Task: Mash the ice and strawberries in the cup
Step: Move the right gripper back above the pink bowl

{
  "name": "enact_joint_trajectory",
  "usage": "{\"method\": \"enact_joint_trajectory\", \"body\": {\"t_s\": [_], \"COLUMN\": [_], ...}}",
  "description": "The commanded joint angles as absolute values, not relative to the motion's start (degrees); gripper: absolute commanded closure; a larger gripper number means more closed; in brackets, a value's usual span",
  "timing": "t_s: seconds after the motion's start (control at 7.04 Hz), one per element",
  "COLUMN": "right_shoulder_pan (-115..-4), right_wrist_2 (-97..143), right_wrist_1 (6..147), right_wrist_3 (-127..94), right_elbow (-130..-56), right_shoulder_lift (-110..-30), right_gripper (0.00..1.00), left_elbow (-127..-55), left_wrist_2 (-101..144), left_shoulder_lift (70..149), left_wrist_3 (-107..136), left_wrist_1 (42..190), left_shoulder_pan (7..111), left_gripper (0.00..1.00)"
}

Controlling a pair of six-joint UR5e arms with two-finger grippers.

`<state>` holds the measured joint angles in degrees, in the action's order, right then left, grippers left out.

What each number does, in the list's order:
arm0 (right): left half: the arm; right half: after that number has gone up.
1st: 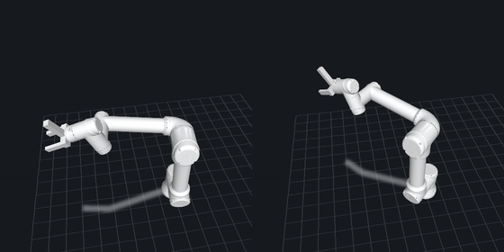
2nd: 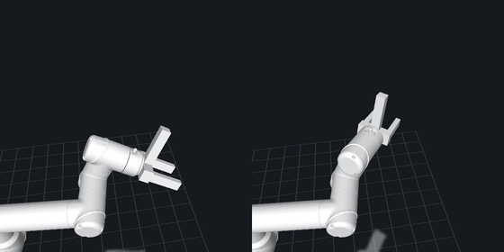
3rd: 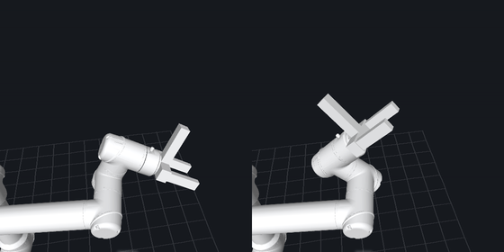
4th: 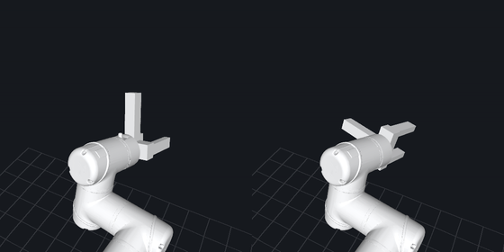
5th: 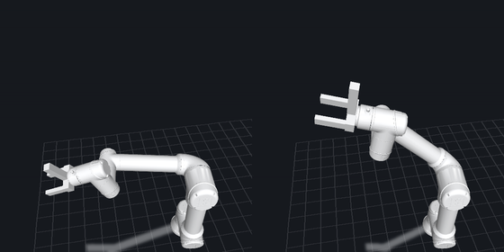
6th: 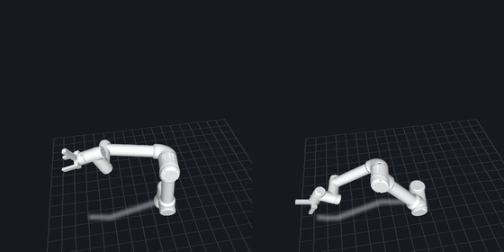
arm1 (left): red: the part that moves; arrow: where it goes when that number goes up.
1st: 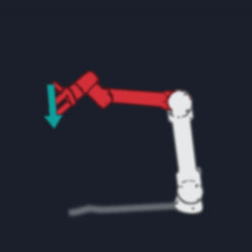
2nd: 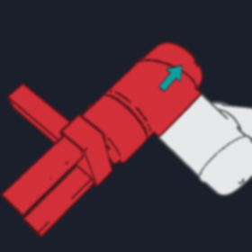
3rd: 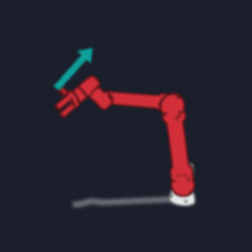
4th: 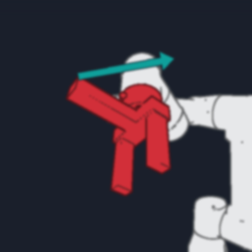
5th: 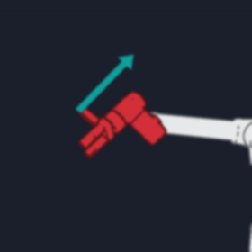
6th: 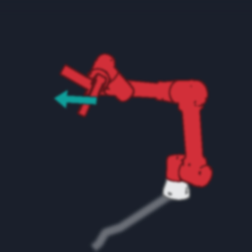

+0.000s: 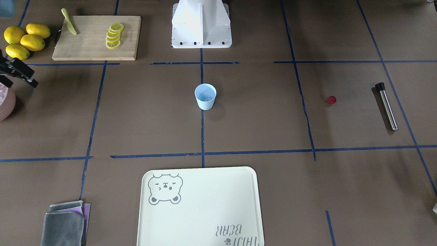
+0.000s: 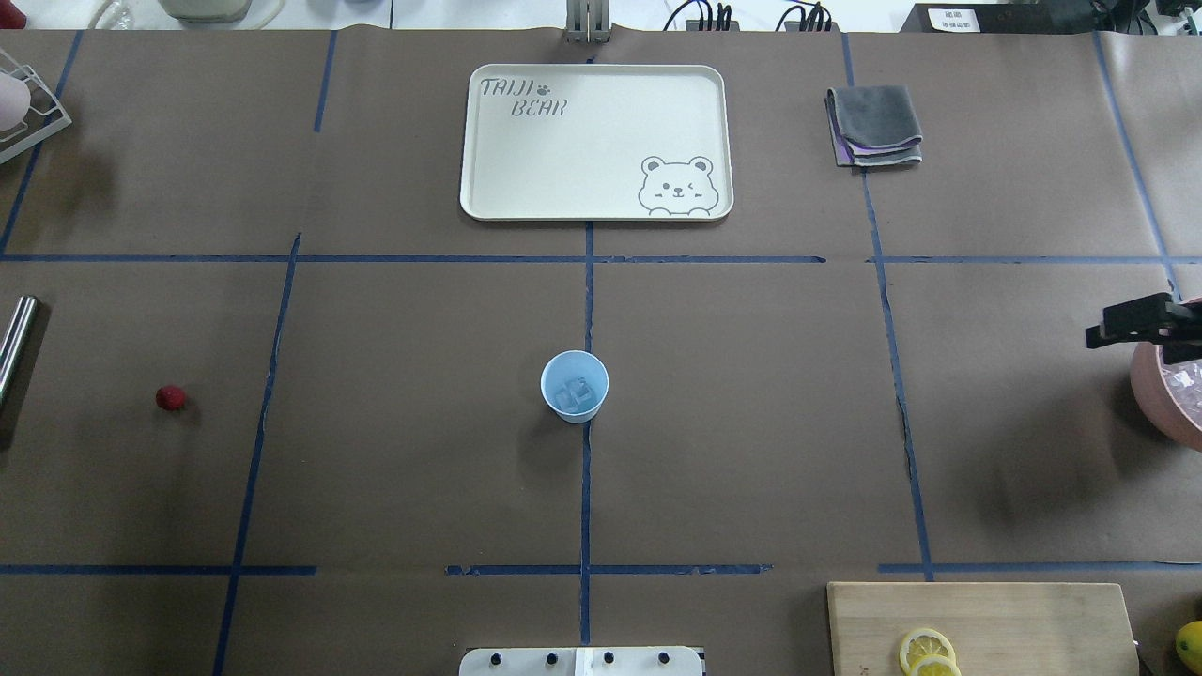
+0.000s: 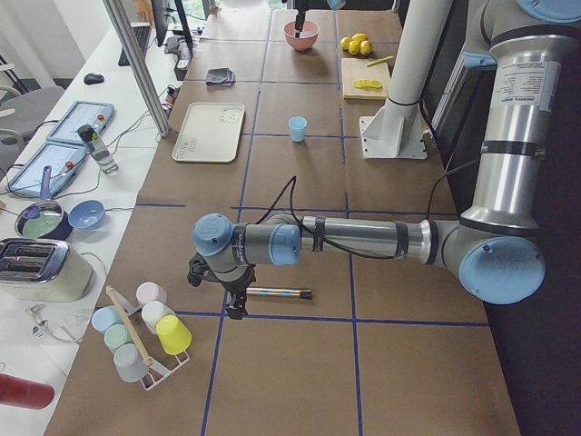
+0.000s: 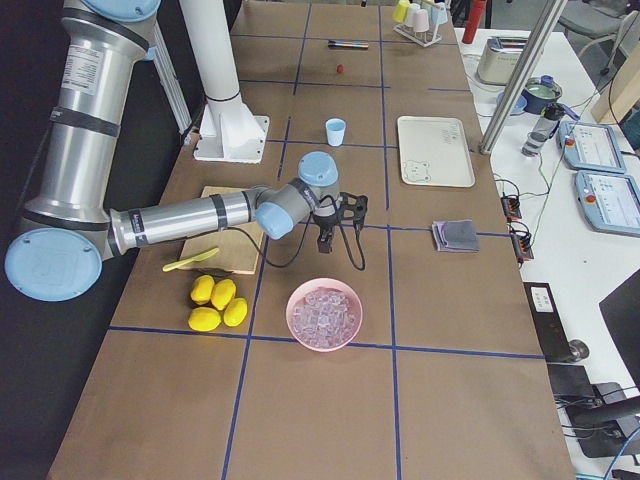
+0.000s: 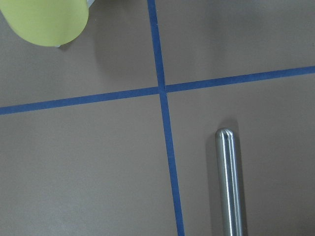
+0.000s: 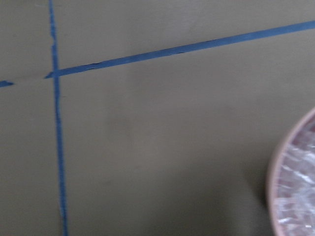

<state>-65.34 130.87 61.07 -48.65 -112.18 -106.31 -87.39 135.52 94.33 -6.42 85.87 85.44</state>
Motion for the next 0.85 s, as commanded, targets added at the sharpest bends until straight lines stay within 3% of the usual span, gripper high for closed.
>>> {"method": "enact_joint_trajectory", "body": {"t_s": [0.0, 0.71], "right_shoulder_pan": [-72.84, -73.22], "right_wrist_2": [131.4, 124.98], "right_wrist_1": [61.0, 61.08], "right_wrist_3": [-34.23, -36.19], "right_elbow": [-105.85, -99.23], "right_shoulder_lift": [-110.64, -108.64], "right_gripper": [0.01, 0.08], "left_elbow": [-87.71, -87.89], "left_wrist_2": [135.53, 135.53], "left_shoulder_lift": [94.31, 94.31], "left_wrist_3": [-6.42, -6.33], "left_wrist_1": [85.87, 86.57], "left_shoulder_pan": [85.52, 85.43], "left_gripper": [0.0, 0.0]}}
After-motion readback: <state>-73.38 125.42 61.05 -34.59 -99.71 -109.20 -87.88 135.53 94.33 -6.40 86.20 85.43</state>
